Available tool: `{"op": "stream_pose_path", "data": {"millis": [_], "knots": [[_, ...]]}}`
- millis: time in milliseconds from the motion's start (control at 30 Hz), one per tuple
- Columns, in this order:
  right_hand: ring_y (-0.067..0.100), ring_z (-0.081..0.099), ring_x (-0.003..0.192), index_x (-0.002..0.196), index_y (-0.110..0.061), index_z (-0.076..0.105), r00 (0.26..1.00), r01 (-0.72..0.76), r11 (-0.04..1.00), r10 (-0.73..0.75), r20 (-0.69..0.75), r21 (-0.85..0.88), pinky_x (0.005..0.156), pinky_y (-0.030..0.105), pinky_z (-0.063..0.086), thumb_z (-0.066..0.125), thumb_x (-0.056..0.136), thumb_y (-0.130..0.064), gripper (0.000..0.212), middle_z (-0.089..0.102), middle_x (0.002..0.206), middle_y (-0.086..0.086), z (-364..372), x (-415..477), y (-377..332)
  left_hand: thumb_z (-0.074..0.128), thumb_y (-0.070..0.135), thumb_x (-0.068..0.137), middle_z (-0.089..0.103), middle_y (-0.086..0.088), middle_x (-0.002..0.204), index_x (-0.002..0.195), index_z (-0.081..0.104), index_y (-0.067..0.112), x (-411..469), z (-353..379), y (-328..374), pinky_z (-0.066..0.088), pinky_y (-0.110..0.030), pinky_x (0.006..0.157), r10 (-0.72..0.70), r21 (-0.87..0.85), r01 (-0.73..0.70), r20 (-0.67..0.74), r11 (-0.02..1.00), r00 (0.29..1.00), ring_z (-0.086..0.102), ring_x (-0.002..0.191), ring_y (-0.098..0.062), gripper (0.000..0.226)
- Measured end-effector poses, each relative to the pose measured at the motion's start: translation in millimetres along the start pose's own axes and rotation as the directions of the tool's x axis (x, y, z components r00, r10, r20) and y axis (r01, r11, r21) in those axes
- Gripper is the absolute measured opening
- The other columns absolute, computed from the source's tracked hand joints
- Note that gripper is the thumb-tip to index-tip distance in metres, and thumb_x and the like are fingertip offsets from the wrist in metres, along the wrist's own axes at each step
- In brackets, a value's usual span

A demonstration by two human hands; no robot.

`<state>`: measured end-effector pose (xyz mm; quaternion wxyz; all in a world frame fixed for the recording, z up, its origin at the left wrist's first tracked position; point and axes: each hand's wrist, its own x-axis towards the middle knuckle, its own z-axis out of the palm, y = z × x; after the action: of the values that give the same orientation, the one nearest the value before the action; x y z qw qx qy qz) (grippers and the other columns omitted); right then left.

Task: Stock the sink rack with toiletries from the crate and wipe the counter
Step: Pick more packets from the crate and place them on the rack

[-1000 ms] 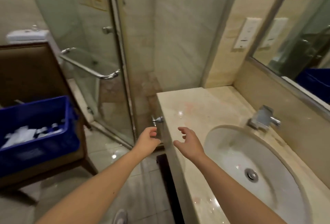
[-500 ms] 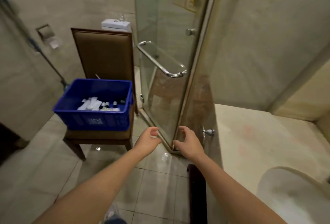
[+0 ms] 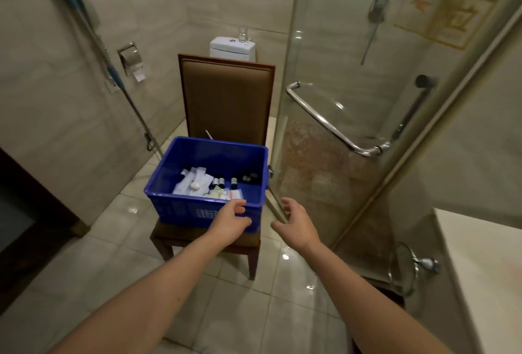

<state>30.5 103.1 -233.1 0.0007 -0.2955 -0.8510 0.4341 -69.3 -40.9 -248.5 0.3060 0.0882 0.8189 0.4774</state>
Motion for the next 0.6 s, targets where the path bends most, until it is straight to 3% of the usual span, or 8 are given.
{"op": "stream_pose_path", "data": {"millis": [267, 367, 500, 600], "knots": [[0.015, 0.053, 0.120, 0.146, -0.027, 0.034, 0.997, 0.018, 0.999, -0.015, 0.081, -0.040, 0.090, 0.039, 0.056, 0.067, 0.085, -0.024, 0.070, 0.042, 0.145, 0.000, 80, 51, -62, 0.064, 0.012, 0.090, 0.055, 0.002, 0.126, 0.137, 0.044, 0.021, 41, -93, -32, 0.047, -0.024, 0.079, -0.038, -0.030, 0.036, -0.083, 0.999, 0.996, 0.055, 0.101, -0.011, 0.052], [0.014, 0.053, 0.118, 0.147, -0.027, 0.032, 0.994, 0.034, 0.996, -0.025, 0.111, -0.088, 0.087, 0.034, 0.056, 0.066, 0.086, -0.026, 0.070, 0.041, 0.145, 0.001, 97, 68, -76, 0.064, 0.012, 0.089, 0.054, 0.002, 0.126, 0.136, 0.044, 0.021, 51, -110, -42, 0.046, -0.020, 0.073, -0.061, -0.070, 0.056, -0.084, 0.996, 0.995, 0.055, 0.102, -0.011, 0.052], [0.015, 0.050, 0.121, 0.147, -0.025, 0.032, 0.987, 0.061, 0.991, -0.042, 0.157, -0.119, 0.081, 0.028, 0.054, 0.064, 0.089, -0.024, 0.067, 0.040, 0.145, 0.001, 114, 93, -90, 0.064, 0.009, 0.089, 0.055, -0.001, 0.127, 0.136, 0.045, 0.019, 68, -129, -53, 0.048, -0.026, 0.085, -0.097, -0.106, 0.085, -0.112, 0.991, 0.989, 0.054, 0.112, -0.016, 0.051], [0.014, 0.049, 0.122, 0.147, -0.024, 0.033, 0.980, 0.073, 0.991, -0.049, 0.193, -0.116, 0.070, 0.018, 0.047, 0.063, 0.090, -0.024, 0.064, 0.040, 0.147, 0.001, 127, 118, -97, 0.063, 0.011, 0.090, 0.055, 0.001, 0.126, 0.135, 0.045, 0.020, 85, -141, -58, 0.044, -0.021, 0.080, -0.117, -0.110, 0.104, -0.122, 0.989, 0.986, 0.053, 0.113, -0.015, 0.050]]}}
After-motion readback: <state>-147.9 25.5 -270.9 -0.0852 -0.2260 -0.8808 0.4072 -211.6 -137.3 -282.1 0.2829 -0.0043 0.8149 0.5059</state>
